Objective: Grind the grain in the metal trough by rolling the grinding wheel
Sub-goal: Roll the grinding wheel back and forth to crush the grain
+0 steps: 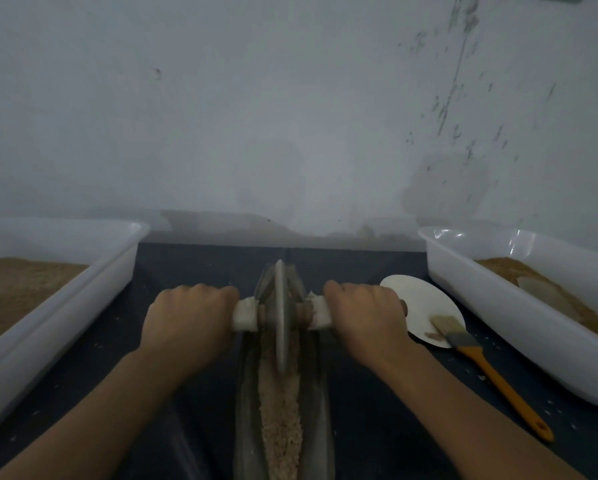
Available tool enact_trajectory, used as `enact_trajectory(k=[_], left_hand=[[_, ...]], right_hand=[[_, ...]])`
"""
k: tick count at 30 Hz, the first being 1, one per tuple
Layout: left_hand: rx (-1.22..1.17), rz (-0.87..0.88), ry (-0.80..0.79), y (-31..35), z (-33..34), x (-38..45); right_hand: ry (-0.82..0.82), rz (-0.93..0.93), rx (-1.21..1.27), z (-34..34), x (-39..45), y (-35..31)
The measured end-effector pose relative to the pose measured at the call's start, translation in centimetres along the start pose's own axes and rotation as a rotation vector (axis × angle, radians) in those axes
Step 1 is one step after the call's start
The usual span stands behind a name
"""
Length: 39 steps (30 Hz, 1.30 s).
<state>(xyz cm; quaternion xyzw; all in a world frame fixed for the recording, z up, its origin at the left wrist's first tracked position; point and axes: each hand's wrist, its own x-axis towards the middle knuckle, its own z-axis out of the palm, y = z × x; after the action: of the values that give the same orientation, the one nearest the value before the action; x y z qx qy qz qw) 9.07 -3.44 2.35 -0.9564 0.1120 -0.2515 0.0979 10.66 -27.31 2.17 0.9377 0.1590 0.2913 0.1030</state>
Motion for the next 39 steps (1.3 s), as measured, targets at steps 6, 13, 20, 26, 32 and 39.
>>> enact_trajectory(k=[6,13,20,26,32,39], left_hand=[[-0.049,0.01,-0.14,-0.2,-1.1,-2.5],[0.0,0.07,-0.144,0.1,-3.3,-4.8],[-0.069,-0.075,-0.08,-0.1,0.3,-1.4],[-0.016,-0.023,-0.126,0.2,-0.6,-1.7],[-0.035,0.025,-0.202,0.5,-3.1,-5.5],[-0.015,-0.017,-0.113,0.3,-0.8,-2.4]], right_hand=[[0.01,-0.098,0.033,-2.7,-3.4,-0.5],[0.025,-0.078,0.124,-4.1,-7.4,-0.5],[0.029,-0.07,-0.052,-1.5,-0.3,-0.6],[-0.033,-0.076,-0.007,-2.1,-1.5,-0.3],[0.094,-0.108,0.073,-4.4,-6.8,-1.0],[-0.027,-0.065,0.027,-2.2,-3.4,-0.7]])
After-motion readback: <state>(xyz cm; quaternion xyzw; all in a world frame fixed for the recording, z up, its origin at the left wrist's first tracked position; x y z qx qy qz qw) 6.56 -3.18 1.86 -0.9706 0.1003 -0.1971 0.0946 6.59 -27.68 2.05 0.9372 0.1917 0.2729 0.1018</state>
